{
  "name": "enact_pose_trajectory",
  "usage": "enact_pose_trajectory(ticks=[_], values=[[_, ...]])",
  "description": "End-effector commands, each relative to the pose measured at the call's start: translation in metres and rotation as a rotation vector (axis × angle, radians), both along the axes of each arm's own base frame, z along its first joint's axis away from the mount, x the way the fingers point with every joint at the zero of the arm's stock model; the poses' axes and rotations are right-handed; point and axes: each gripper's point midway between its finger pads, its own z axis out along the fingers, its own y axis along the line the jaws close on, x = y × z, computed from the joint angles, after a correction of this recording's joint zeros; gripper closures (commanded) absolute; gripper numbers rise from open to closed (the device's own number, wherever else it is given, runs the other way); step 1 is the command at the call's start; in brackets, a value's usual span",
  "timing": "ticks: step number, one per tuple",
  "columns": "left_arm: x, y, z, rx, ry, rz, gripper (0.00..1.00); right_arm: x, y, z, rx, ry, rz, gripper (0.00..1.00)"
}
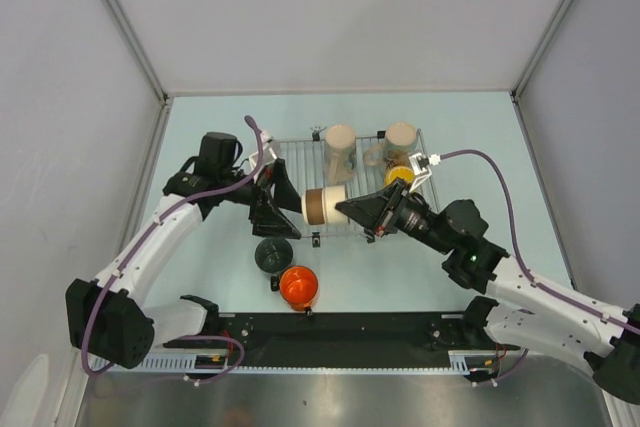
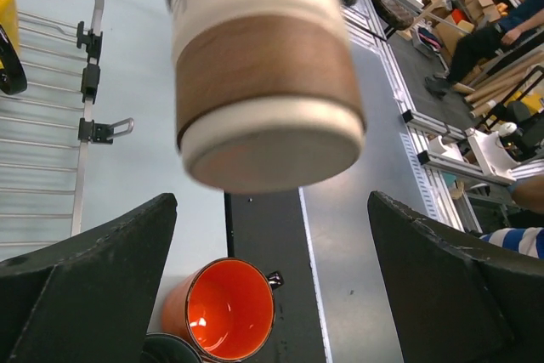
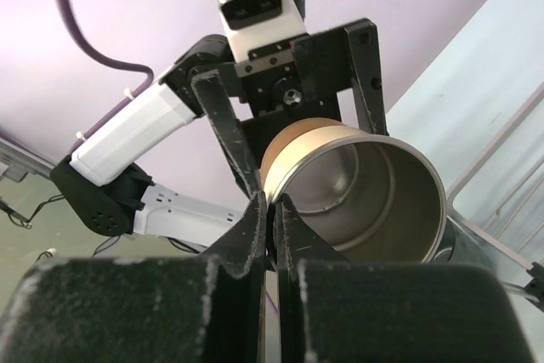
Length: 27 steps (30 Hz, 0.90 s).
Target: Load the cups into the dish rack
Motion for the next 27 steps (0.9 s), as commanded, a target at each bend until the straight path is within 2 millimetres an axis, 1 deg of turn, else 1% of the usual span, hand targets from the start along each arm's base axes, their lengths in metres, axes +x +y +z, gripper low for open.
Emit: enact_pose_trajectory(ticks=[1, 2, 4, 5, 6, 7, 8, 9, 11, 15, 17, 18, 20, 21, 22, 23, 25, 26, 27], values=[[-0.005, 0.000, 0.029, -0.102, -0.069, -0.084, 0.00, -0.003, 0.006, 0.014, 0.089, -0.018, 0.056, 1.00], [-0.004, 0.000, 0.029, -0.101, -0.064, -0.084, 0.00, -0.003, 0.007, 0.015, 0.101, -0.023, 0.062, 1.00], [0.001, -0.002, 0.027, -0.097, -0.048, -0.084, 0.00, 0.000, 0.013, 0.006, 0.094, 0.002, 0.074, 1.00], [0.004, -0.003, 0.026, -0.094, -0.041, -0.083, 0.00, -0.001, 0.014, 0.008, 0.105, -0.006, 0.083, 1.00], [0.006, -0.003, 0.026, -0.093, -0.040, -0.081, 0.00, 0.002, 0.019, 0.002, 0.096, 0.008, 0.087, 1.00], [0.007, -0.004, 0.025, -0.090, -0.037, -0.081, 0.00, 0.002, 0.020, 0.001, 0.097, 0.013, 0.093, 1.00], [0.010, -0.005, 0.022, -0.084, -0.029, -0.077, 0.00, 0.002, 0.021, 0.003, 0.109, 0.012, 0.100, 1.00], [0.012, -0.005, 0.020, -0.082, -0.029, -0.075, 0.00, 0.004, 0.024, -0.001, 0.101, 0.020, 0.103, 1.00], [0.015, -0.006, 0.017, -0.075, -0.013, -0.072, 0.00, 0.004, 0.026, -0.001, 0.105, 0.015, 0.108, 1.00], [0.014, -0.006, 0.017, -0.080, -0.026, -0.075, 0.00, 0.005, 0.026, 0.001, 0.112, 0.006, 0.106, 1.00], [0.014, -0.006, 0.017, -0.081, -0.030, -0.075, 0.11, 0.004, 0.025, 0.003, 0.116, 0.001, 0.106, 1.00], [0.013, -0.006, 0.018, -0.084, -0.036, -0.077, 0.25, 0.004, 0.025, 0.003, 0.115, 0.000, 0.106, 1.00], [0.013, -0.006, 0.019, -0.085, -0.040, -0.077, 0.41, 0.005, 0.028, -0.002, 0.108, 0.007, 0.112, 1.00], [0.014, -0.006, 0.021, -0.085, -0.047, -0.075, 0.58, 0.006, 0.028, -0.003, 0.108, 0.011, 0.113, 1.00], [0.015, -0.007, 0.022, -0.081, -0.048, -0.070, 0.66, 0.005, 0.030, -0.004, 0.108, 0.012, 0.121, 1.00], [0.017, -0.007, 0.022, -0.075, -0.050, -0.064, 0.73, 0.007, 0.032, -0.011, 0.098, 0.026, 0.122, 1.00], [0.019, -0.007, 0.023, -0.070, -0.055, -0.057, 0.81, 0.008, 0.034, -0.018, 0.093, 0.043, 0.125, 1.00], [0.021, -0.007, 0.022, -0.064, -0.060, -0.048, 0.88, 0.009, 0.033, -0.019, 0.091, 0.045, 0.120, 1.00], [0.026, -0.007, 0.020, -0.041, -0.074, -0.020, 0.99, 0.009, 0.032, -0.022, 0.085, 0.051, 0.117, 1.00]])
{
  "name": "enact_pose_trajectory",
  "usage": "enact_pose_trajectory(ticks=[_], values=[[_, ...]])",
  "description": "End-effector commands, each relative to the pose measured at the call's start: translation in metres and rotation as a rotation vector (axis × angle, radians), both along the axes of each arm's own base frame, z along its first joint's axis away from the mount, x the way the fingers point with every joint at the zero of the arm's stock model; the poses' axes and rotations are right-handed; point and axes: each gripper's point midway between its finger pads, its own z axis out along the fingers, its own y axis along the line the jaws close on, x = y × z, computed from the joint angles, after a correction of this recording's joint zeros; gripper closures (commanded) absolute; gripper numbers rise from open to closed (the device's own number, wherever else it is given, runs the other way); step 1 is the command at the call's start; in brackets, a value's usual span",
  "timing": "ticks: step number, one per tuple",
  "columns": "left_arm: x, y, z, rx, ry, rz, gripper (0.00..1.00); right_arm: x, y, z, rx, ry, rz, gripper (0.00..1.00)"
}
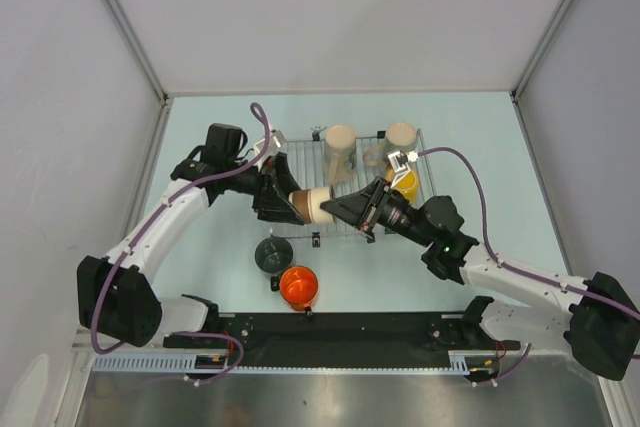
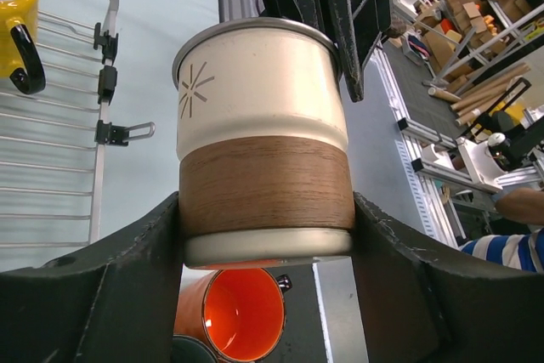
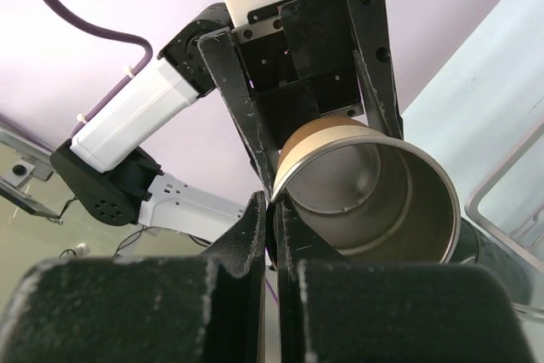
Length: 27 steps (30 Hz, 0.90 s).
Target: Load the cups into the dish rack
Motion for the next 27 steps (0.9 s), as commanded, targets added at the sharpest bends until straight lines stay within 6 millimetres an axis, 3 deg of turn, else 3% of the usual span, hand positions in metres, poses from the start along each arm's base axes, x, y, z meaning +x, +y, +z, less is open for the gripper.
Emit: enact_pose_trajectory(ticks=[1, 6, 11, 18, 19, 22, 27], values=[[0.010, 0.000, 0.022, -0.027, -0.141, 0.020, 0.99, -0.001, -0.002, -0.003, 0.010, 0.003, 0.006, 1.00], [0.027, 0.011, 0.028, -0.010, -0.168, 0.117, 0.99, 0.003, -0.019, -0.012, -0.024, 0.021, -0.066, 1.00], [0.024, 0.014, 0.035, -0.008, -0.199, 0.159, 0.99, 0.008, -0.021, -0.033, -0.079, 0.067, -0.087, 1.00], [0.045, 0.018, 0.035, 0.071, -0.278, 0.285, 0.99, 0.014, -0.023, -0.054, -0.162, 0.123, -0.113, 0.64], [0.051, 0.020, 0.032, 0.094, -0.290, 0.318, 0.99, 0.014, -0.027, -0.051, -0.163, 0.118, -0.123, 0.52], [0.084, 0.031, 0.019, 0.211, -0.360, 0.471, 0.99, 0.017, -0.037, -0.057, -0.220, 0.128, -0.177, 0.38], [0.152, 0.062, -0.012, 0.527, -0.469, 0.717, 0.99, 0.018, -0.076, -0.041, -0.267, 0.088, -0.327, 0.34]])
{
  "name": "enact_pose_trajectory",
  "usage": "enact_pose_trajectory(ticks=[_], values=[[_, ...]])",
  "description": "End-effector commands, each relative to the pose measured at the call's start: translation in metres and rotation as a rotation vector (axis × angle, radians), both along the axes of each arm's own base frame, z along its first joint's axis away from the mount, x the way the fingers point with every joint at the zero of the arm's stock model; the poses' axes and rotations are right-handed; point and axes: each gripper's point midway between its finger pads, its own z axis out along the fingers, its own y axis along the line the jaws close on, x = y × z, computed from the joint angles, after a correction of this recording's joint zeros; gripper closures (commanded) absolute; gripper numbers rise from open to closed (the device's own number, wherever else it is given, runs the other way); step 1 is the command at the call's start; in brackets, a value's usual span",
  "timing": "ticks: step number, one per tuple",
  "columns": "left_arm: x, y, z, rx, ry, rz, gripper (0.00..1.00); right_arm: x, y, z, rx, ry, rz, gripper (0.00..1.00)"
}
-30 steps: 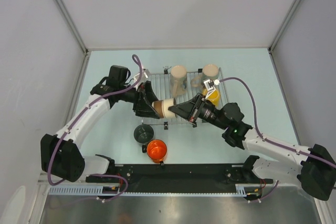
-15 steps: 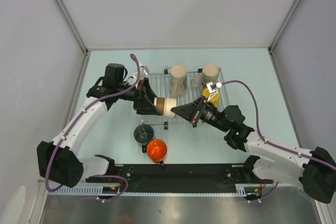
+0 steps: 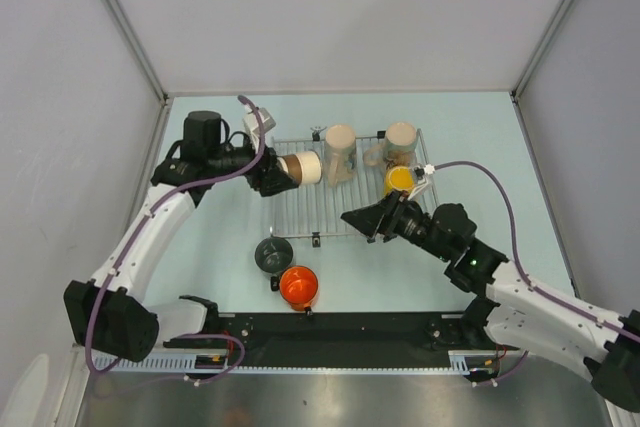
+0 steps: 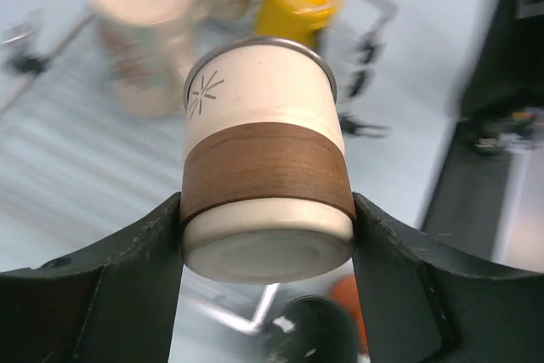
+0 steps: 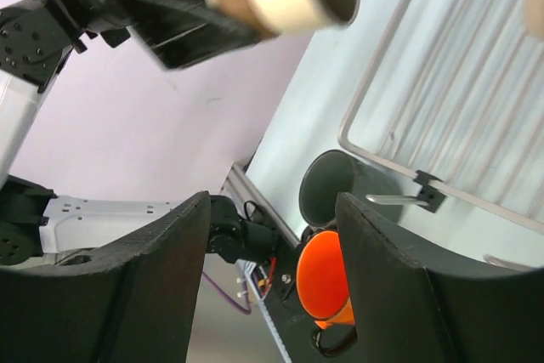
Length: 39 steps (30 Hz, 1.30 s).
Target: Load the cups into the dish rack
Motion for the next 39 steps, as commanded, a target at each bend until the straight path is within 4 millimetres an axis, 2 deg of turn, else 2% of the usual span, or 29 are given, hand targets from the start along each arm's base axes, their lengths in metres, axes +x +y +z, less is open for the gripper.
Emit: enact_pose_trajectory(ticks=[1, 3, 4, 6, 11, 14, 16, 17, 18, 21, 28, 32, 35, 36, 39], values=[[0.073, 0.031, -0.020, 0.305, -0.144, 0.247, 0.99, 0.003, -0.036, 0.024, -0.056, -0.080, -0.136, 0.34], [0.092, 0.038, -0.026, 0.403, -0.163, 0.310, 0.99, 0.003, -0.053, 0.033, -0.052, -0.105, -0.196, 0.34], [0.103, 0.039, -0.042, 0.469, -0.156, 0.307, 0.99, 0.001, -0.058, 0.037, -0.053, -0.121, -0.206, 0.34], [0.117, 0.039, -0.042, 0.550, -0.177, 0.328, 0.99, -0.003, -0.067, 0.038, -0.056, -0.129, -0.225, 0.34], [0.154, 0.032, -0.067, 0.725, -0.130, 0.284, 0.99, -0.004, -0.073, 0.031, -0.086, -0.133, -0.239, 0.34], [0.166, 0.030, -0.066, 0.763, -0.121, 0.276, 0.99, -0.004, -0.074, 0.028, -0.096, -0.132, -0.240, 0.34], [0.172, 0.030, -0.078, 0.793, -0.098, 0.269, 0.99, -0.004, -0.074, 0.028, -0.099, -0.134, -0.236, 0.34], [0.173, 0.029, -0.075, 0.797, -0.091, 0.264, 0.99, -0.005, -0.074, 0.029, -0.097, -0.137, -0.234, 0.34], [0.174, 0.029, -0.087, 0.815, -0.063, 0.249, 0.99, -0.005, -0.073, 0.030, -0.098, -0.140, -0.231, 0.34], [0.170, 0.029, -0.100, 0.851, -0.024, 0.208, 0.99, -0.006, -0.074, 0.031, -0.100, -0.148, -0.229, 0.34], [0.147, 0.033, -0.131, 0.913, 0.052, 0.102, 0.99, -0.004, -0.075, 0.029, -0.109, -0.147, -0.241, 0.35], [0.139, 0.032, -0.139, 0.927, 0.065, 0.065, 0.99, -0.004, -0.074, 0.027, -0.112, -0.143, -0.238, 0.35], [0.138, 0.030, -0.144, 0.929, 0.072, 0.051, 0.89, -0.004, -0.073, 0.027, -0.106, -0.142, -0.230, 0.35], [0.139, 0.030, -0.146, 0.934, 0.075, 0.051, 0.74, -0.004, -0.073, 0.027, -0.106, -0.142, -0.230, 0.36], [0.141, 0.025, -0.151, 0.930, 0.085, 0.049, 0.56, -0.005, -0.072, 0.027, -0.104, -0.143, -0.226, 0.36]])
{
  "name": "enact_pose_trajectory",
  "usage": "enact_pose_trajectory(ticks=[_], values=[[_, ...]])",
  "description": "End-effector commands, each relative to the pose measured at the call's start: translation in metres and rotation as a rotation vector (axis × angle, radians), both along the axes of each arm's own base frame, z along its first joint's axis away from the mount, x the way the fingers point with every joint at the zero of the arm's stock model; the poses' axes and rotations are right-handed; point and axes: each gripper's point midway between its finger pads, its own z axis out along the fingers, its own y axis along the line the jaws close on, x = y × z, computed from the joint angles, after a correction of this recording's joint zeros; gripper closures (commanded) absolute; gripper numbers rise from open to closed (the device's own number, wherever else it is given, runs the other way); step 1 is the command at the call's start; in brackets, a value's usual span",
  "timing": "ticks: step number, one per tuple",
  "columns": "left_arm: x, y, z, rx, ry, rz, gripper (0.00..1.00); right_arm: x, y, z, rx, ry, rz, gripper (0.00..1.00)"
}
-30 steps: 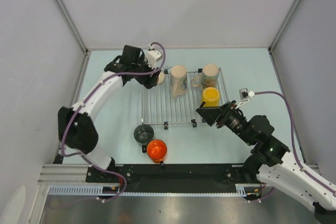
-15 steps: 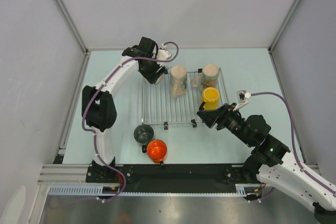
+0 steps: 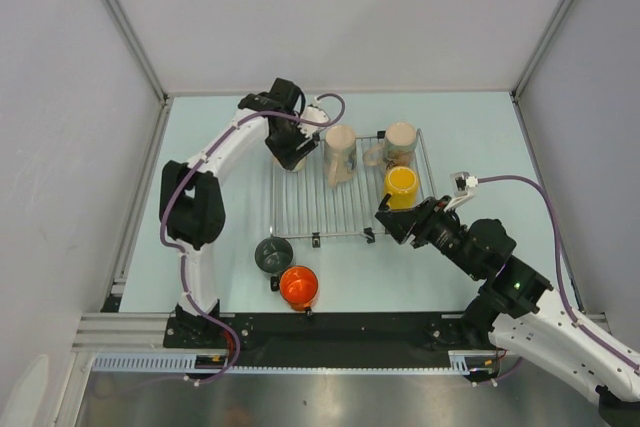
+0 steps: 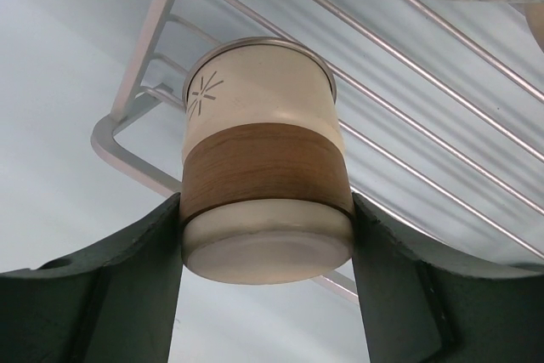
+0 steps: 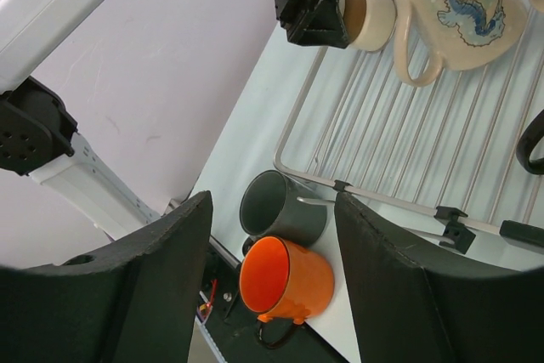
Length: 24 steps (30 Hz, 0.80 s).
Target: Load the cups into the dish rack
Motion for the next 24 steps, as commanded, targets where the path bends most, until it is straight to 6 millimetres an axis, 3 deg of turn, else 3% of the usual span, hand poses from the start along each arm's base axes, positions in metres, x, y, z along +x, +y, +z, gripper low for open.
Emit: enact_pose_trajectory(ticks=[1, 2, 3, 5, 6, 9, 18, 24], values=[[-0.006, -0.009, -0.010, 0.004, 0.044, -0.028, 0.48, 0.000, 0.000, 0.015, 0.026, -0.040, 0.005, 0.36], [-0.006, -0.010, -0.011, 0.000, 0.046, -0.030, 0.47, -0.001, 0.000, 0.015, 0.026, -0.040, 0.006, 0.36], [-0.004, -0.012, -0.008, -0.010, 0.036, -0.027, 0.27, -0.001, 0.000, 0.015, 0.026, -0.042, 0.006, 0.36], [-0.003, -0.017, -0.004, -0.030, 0.027, -0.031, 0.24, 0.000, 0.000, 0.012, 0.019, -0.042, 0.008, 0.36], [-0.003, -0.018, 0.001, -0.042, 0.016, -0.032, 0.00, -0.001, 0.001, 0.013, 0.020, -0.043, 0.011, 0.36], [-0.003, -0.023, 0.011, -0.067, -0.004, -0.041, 0.00, -0.001, 0.003, 0.011, 0.017, -0.041, 0.022, 0.36], [-0.001, -0.023, 0.017, -0.076, -0.039, -0.026, 0.00, -0.003, 0.005, 0.010, 0.011, -0.043, 0.040, 0.35], [-0.007, -0.022, 0.058, -0.146, -0.146, -0.005, 0.00, -0.001, 0.006, 0.008, -0.002, -0.044, 0.036, 0.35]])
